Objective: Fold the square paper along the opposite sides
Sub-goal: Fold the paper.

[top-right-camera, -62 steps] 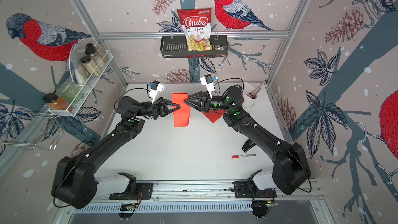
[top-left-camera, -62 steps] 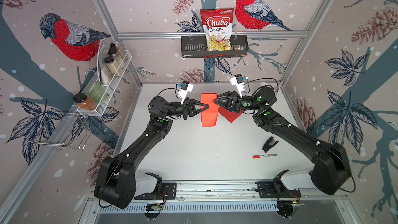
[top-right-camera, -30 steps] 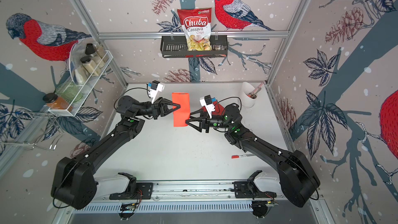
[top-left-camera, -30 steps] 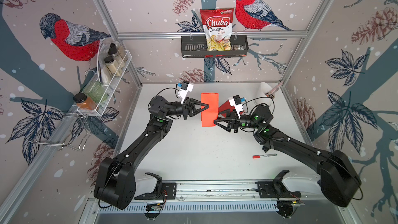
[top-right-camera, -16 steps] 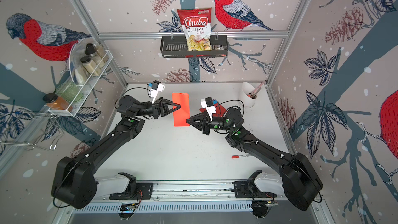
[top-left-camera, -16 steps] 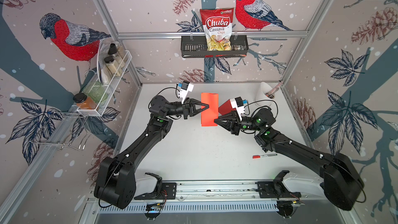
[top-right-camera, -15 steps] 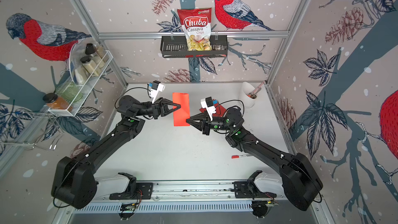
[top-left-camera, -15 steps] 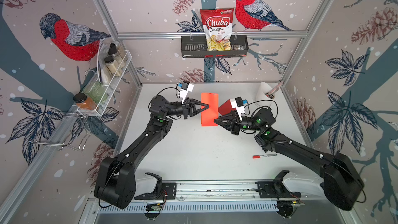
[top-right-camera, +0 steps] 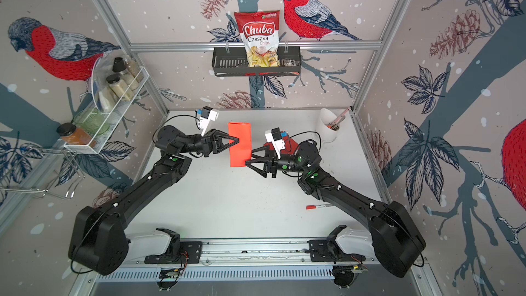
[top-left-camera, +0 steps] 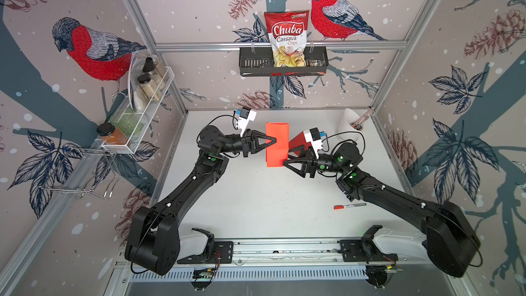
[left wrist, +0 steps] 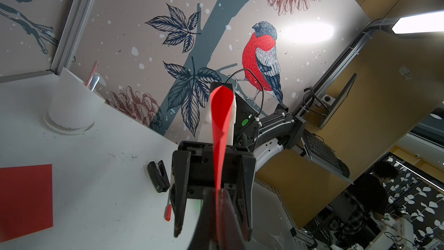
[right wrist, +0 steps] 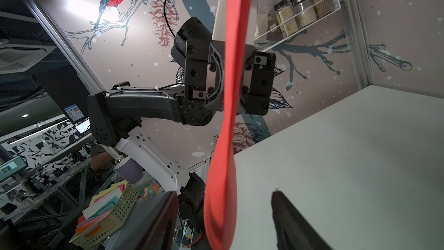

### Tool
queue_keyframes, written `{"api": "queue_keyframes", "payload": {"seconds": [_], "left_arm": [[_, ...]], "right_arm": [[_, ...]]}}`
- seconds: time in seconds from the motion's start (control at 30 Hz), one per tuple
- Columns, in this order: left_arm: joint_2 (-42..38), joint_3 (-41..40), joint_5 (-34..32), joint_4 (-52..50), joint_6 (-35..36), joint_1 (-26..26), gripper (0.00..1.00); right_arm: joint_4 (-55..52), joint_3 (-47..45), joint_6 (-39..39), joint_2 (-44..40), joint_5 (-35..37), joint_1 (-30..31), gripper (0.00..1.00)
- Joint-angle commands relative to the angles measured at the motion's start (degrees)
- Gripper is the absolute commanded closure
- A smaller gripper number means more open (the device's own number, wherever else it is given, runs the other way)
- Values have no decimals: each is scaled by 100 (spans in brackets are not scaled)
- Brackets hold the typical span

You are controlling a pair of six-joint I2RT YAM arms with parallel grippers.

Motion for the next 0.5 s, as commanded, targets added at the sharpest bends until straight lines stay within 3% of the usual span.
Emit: {"api": "queue_keyframes", "payload": {"seconds": [0.0, 0.1, 0.3, 0.37, 0.4, 0.47], "left_arm": [[-13, 72, -2, -12, 176, 16, 100], [-5, 72, 4, -64, 216, 27, 100], [45, 70, -1, -74, 236, 44, 100], [73, 70, -3, -82, 237, 42, 100], [88, 58, -3, -78, 258, 51, 100], [117, 82, -18, -304, 441, 68, 100]], "right_arm": [[220, -58, 121, 21, -124, 11, 43], [236, -98, 97, 21, -185, 41, 54], [50, -108, 8, -73, -143, 41, 100], [4, -108, -3, -108, -104, 39, 100], [-50, -108, -25, -119, -56, 41, 94], [-199, -99, -129, -166, -29, 8, 53]]}}
